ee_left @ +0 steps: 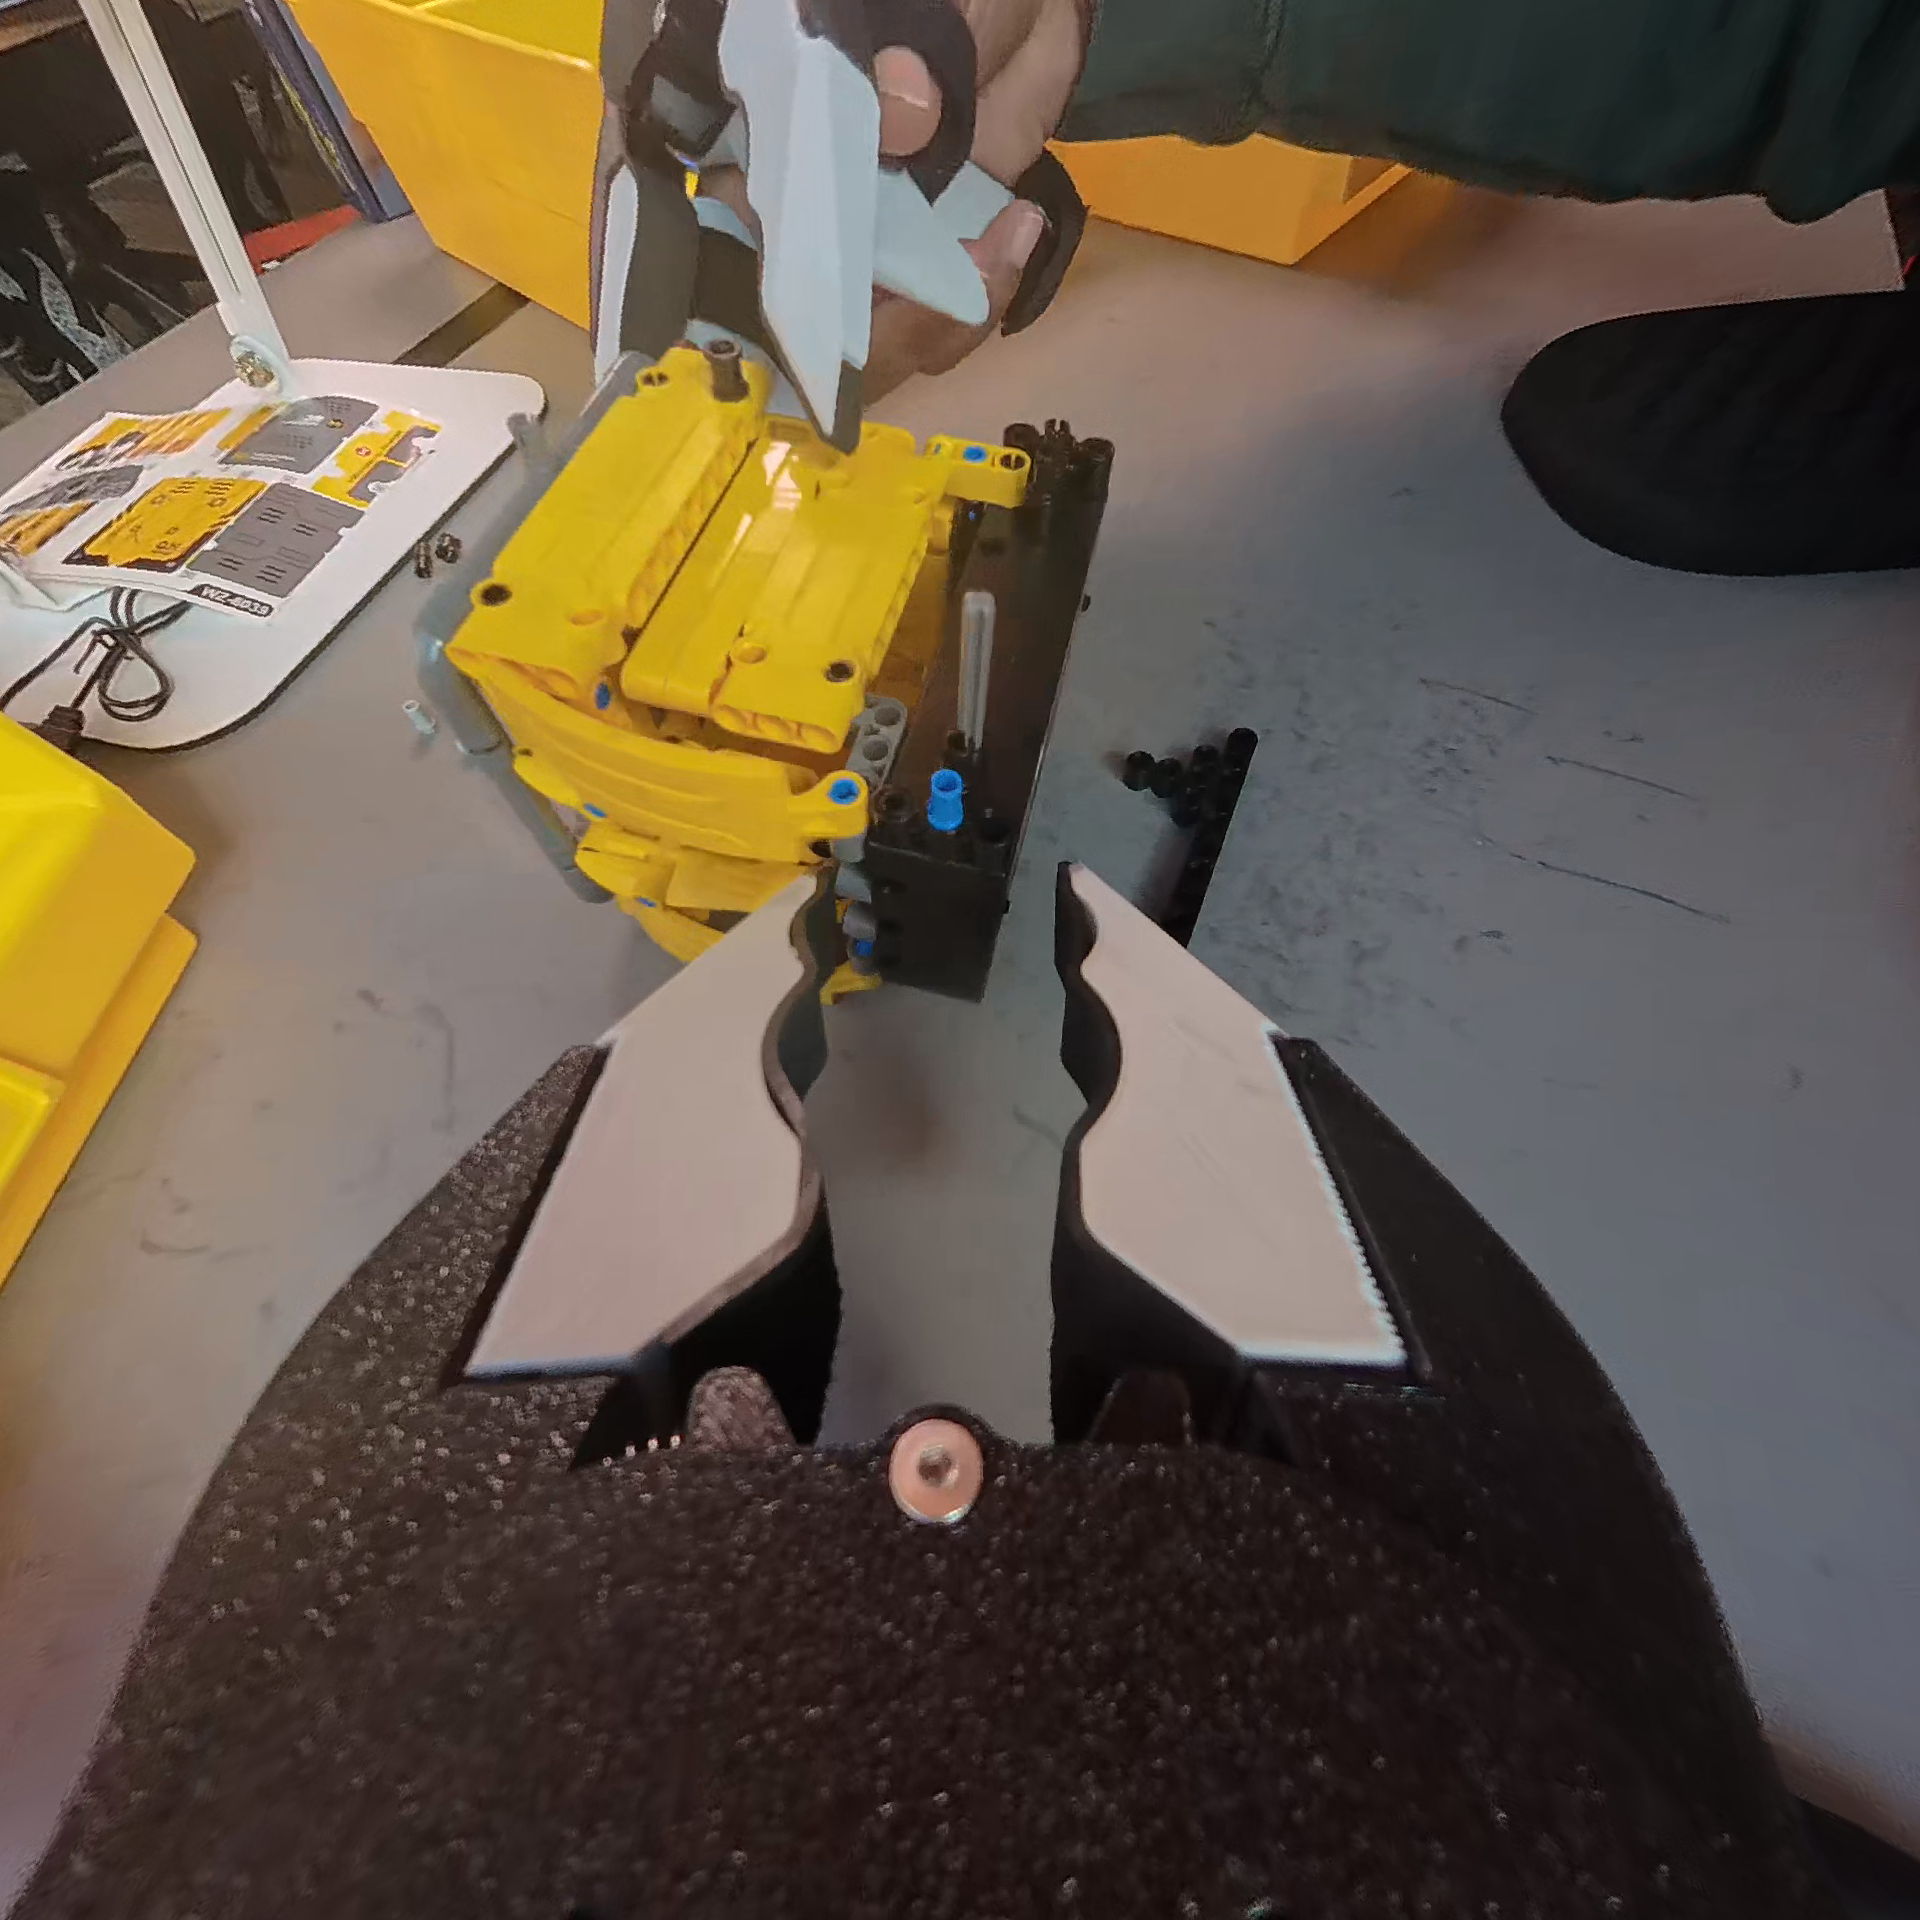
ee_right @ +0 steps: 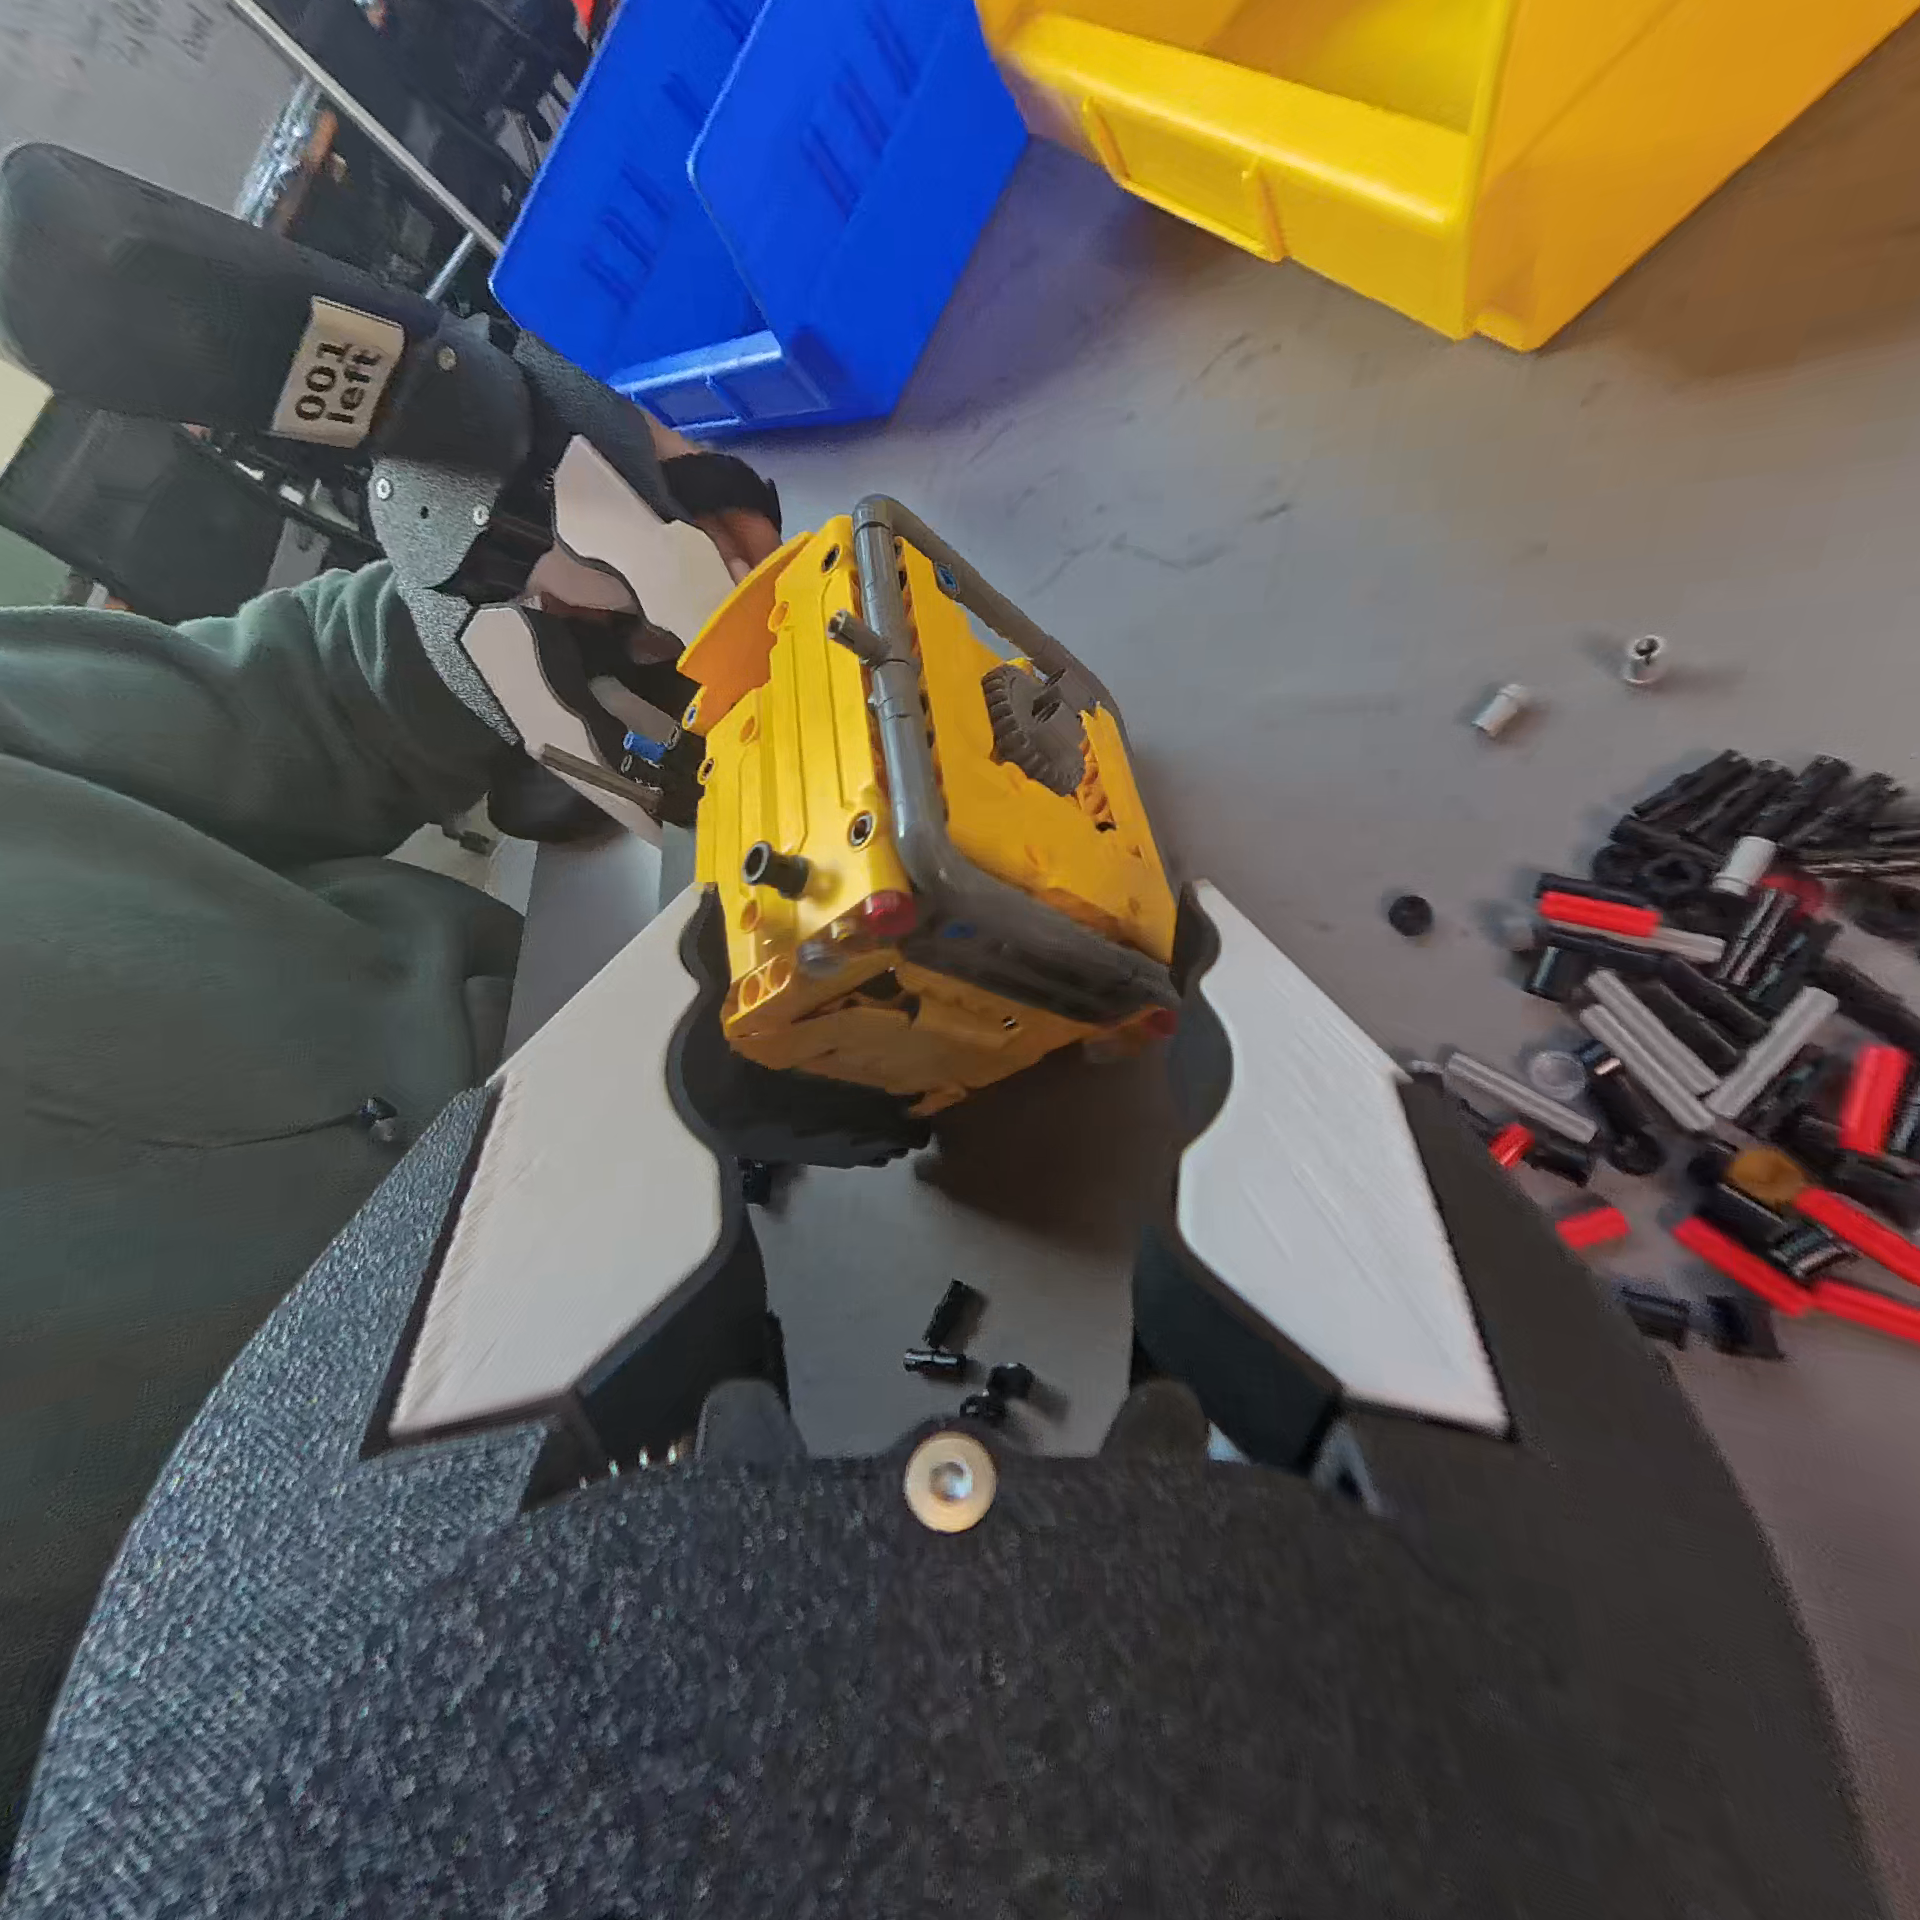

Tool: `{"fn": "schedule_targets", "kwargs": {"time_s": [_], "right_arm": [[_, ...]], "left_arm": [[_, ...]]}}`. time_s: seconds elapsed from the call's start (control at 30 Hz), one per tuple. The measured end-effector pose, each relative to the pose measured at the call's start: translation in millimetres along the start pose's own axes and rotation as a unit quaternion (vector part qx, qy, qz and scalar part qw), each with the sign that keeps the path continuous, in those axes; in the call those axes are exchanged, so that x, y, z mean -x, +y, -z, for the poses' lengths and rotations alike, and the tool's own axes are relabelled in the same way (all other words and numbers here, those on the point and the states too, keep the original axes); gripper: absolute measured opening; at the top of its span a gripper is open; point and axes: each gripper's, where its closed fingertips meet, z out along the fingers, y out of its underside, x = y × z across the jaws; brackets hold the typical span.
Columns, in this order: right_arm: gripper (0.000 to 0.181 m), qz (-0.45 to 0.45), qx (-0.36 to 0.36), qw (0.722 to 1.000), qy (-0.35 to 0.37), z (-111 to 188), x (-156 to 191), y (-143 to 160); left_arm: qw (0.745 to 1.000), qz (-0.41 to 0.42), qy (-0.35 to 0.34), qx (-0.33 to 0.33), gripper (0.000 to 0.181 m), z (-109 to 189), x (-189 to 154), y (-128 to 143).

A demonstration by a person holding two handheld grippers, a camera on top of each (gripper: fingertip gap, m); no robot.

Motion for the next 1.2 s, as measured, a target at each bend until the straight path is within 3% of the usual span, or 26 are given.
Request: {"fn": "schedule_targets", "kwargs": {"time_s": [0.13,0.3,0.47,0.6,1.03,1.2], "right_arm": [[0.082,0.047,-0.045,0.997,0.037,19,12,-2],[0.082,0.134,-0.039,0.987,0.076,27,45,21],[0.063,0.23,0.06,0.961,0.143,14,66,83],[0.05,0.244,0.115,0.949,0.16,-11,65,120],[0.008,0.266,0.123,0.936,0.193,-44,65,120],[0.007,0.297,0.159,0.926,0.167,-35,80,140]], "left_arm": [[1.0,0.007,0.004,-0.002,0.04,-3,-1,-1],[1.0,0.007,0.001,0.007,0.04,-2,0,3],[1.0,0.006,-0.012,0.007,0.033,-4,2,2],[1.0,0.002,-0.001,0.006,0.033,-11,-2,-2],[1.0,-0.004,0.027,0.001,0.033,-26,-18,-11],[0.999,-0.003,0.042,-0.002,0.033,-21,-26,-10]]}}
